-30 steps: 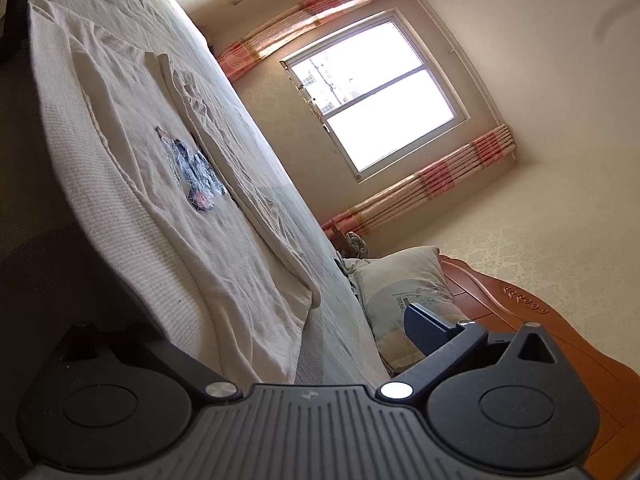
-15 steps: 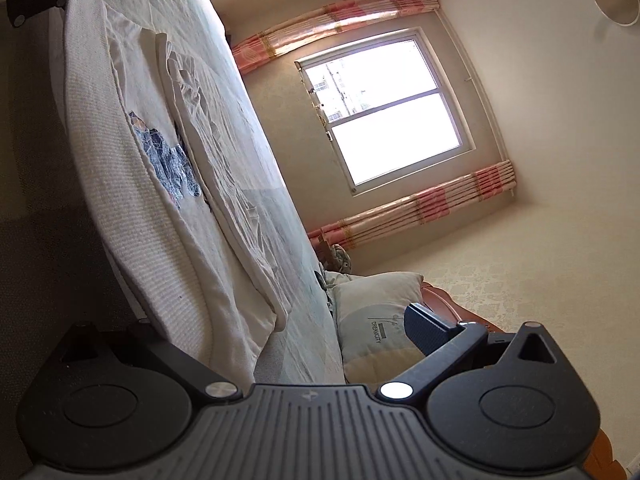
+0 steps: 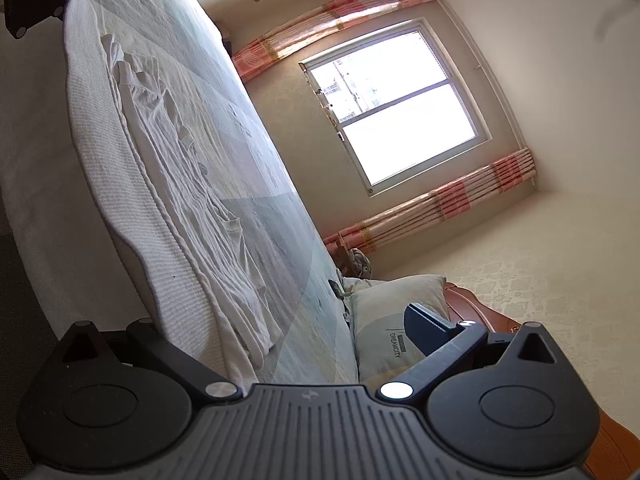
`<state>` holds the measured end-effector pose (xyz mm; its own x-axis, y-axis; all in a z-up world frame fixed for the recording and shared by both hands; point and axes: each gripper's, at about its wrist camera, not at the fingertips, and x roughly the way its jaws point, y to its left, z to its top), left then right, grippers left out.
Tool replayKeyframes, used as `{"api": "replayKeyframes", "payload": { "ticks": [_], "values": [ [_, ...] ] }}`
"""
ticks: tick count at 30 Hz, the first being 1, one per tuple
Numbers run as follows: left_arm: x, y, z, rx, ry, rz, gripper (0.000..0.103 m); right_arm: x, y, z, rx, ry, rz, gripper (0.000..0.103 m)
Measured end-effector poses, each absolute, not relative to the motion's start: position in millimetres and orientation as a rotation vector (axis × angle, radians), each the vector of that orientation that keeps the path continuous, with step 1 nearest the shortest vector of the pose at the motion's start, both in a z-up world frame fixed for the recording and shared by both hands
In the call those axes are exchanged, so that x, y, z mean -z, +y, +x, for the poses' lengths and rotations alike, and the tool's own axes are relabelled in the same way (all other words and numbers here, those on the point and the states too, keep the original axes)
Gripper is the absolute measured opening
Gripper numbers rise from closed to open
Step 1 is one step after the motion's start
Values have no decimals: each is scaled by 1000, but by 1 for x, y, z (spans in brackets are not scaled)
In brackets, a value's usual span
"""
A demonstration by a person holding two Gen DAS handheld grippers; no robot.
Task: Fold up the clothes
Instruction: 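Lift the hem with both grippers and fold it toward the collar, then lay the hem over the collar and open both grippers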
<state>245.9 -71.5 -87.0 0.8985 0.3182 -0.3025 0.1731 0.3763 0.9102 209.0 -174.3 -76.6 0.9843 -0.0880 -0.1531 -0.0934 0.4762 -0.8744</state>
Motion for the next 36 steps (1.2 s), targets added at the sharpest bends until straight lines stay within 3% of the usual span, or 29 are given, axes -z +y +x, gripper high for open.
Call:
{"api": "replayKeyframes", "payload": {
  "ticks": [36],
  "values": [
    [93, -31, 404, -73, 469, 1101, 103, 85, -158, 385, 59, 198, -1172, 103]
  ]
}}
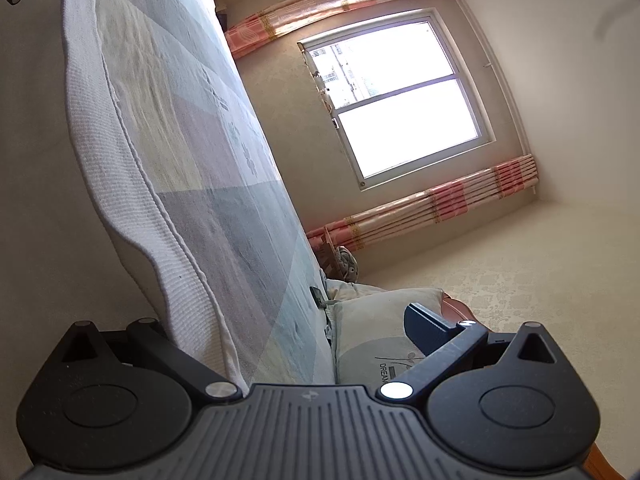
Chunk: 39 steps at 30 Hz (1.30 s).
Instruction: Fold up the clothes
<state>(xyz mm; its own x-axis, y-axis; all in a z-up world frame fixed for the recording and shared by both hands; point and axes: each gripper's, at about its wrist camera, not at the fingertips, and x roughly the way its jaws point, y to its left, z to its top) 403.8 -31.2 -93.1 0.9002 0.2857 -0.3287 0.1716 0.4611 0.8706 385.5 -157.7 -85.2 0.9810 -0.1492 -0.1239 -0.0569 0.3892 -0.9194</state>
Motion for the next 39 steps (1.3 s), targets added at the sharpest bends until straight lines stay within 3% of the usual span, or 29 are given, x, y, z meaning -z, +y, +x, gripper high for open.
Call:
{"api": "replayKeyframes", "payload": {
  "ticks": [10, 20, 28, 32, 39],
  "values": [
    [131, -27, 423, 19, 559, 1094, 102, 114, -156, 419, -36, 373, -1157, 103],
    [107, -5, 392, 78, 641, 938, 102, 93, -179, 381, -128, 525, -959, 103],
    [75, 12, 457, 76, 580, 858, 102, 62, -193, 423, -122, 474, -858, 103],
    [72, 14, 481, 71, 620, 830, 102, 55, -203, 465, -164, 541, -738, 103],
    [55, 23, 420, 194, 644, 622, 102, 32, -234, 439, -243, 569, -502, 103]
  ]
}}
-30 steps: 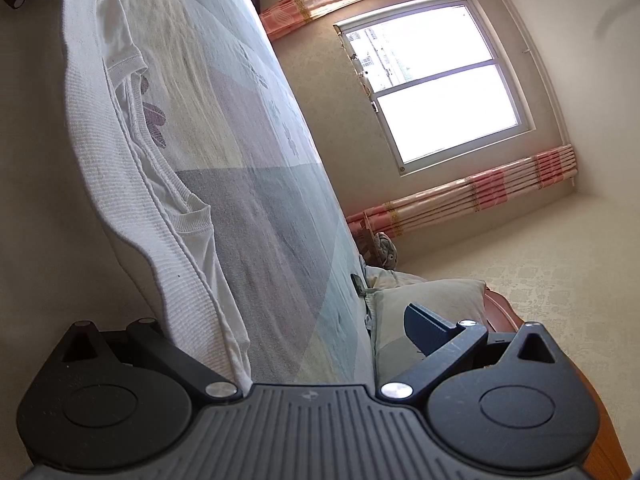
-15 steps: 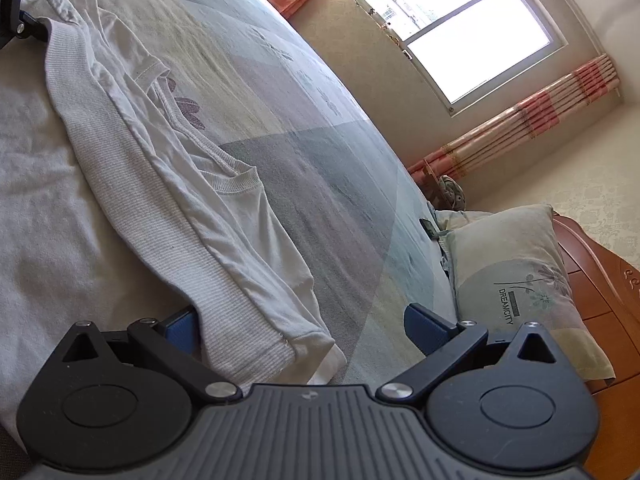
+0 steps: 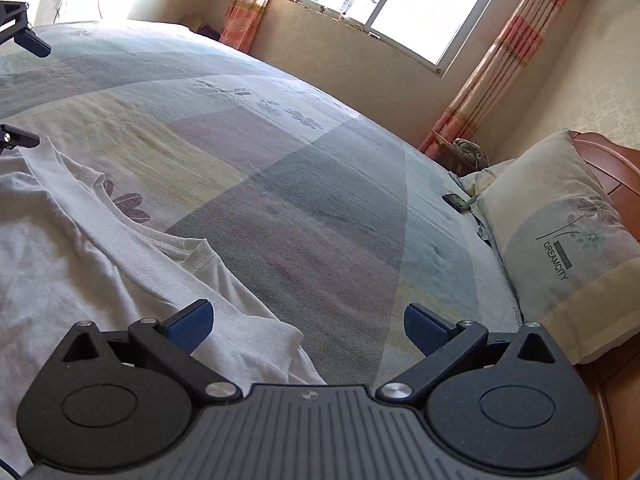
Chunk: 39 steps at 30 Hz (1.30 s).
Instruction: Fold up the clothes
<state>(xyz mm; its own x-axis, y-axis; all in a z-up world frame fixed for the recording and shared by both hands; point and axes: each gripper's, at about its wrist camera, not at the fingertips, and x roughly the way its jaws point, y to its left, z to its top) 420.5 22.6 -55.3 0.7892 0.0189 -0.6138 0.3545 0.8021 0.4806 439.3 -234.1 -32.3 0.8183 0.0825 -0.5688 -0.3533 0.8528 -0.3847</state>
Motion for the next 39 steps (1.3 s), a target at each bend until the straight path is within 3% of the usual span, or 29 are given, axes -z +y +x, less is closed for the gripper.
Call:
{"api": "replayKeyframes", "payload": {
  "ticks": [9, 17, 24, 29, 39],
  "values": [
    [106, 49, 373, 333, 906, 137, 102, 71, -239, 368, -581, 734, -222, 103],
    [81, 72, 362, 325, 844, 31, 102, 89, -272, 326, -513, 795, -149, 103],
    [74, 61, 436, 381, 780, -96, 102, 59, -247, 385, -532, 640, -198, 103],
    [111, 87, 471, 296, 852, -274, 102, 93, -248, 447, -473, 778, -120, 103],
    [81, 85, 451, 276, 847, -208, 100, 86, -263, 453, -456, 816, -24, 103]
  ]
}}
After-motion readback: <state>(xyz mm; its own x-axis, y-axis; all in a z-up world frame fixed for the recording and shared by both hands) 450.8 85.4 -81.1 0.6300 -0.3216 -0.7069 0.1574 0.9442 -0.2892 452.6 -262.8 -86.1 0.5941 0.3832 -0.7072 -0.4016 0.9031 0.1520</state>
